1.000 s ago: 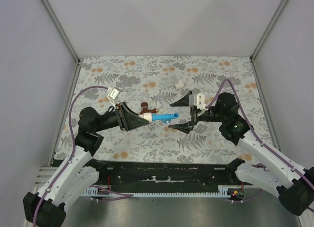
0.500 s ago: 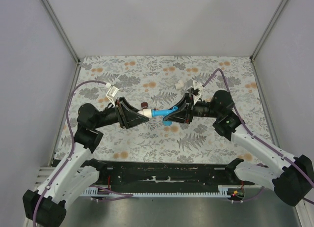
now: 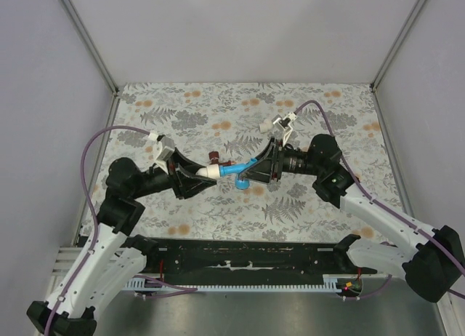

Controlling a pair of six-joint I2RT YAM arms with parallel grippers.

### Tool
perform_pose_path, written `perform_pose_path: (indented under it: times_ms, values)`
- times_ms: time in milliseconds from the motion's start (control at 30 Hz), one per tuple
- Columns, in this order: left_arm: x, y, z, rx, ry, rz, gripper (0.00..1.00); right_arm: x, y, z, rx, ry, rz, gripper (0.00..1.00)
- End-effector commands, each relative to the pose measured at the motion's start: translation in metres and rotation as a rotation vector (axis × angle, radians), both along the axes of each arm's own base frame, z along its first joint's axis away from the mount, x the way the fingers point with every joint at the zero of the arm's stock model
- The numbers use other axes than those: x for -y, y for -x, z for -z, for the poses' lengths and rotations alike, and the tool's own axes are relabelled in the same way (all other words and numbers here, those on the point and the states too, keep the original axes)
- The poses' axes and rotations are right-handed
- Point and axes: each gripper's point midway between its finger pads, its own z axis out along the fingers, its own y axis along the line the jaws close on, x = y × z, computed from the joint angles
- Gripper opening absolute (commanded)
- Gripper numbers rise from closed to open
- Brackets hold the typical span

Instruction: Install the water faucets

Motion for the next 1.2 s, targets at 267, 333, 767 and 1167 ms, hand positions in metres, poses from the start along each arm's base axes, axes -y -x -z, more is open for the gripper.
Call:
perform_pose_path:
  times_ms: [267, 333, 767, 1167]
  values:
    - [-0.01, -0.01, -0.041, 0.116, 0.217, -0.134, 0.02, 0.014, -0.006, 0.0, 0.058, -0.033, 0.103, 0.74]
    - [-0.009, -0.014, -0.04, 0.094, 0.242, -0.136, 0.02, 0.013, -0.004, 0.0, 0.076, -0.044, 0.089, 0.75]
    - [-0.021, -0.055, 0.012, 0.04, 0.166, -0.346, 0.02, 0.008, 0.011, -0.018, 0.079, -0.133, 0.007, 0.7]
    - [-0.027, -0.046, 0.024, -0.161, 0.172, -0.382, 0.02, 0.016, 0.015, -0.036, 0.351, -0.054, 0.004, 0.8]
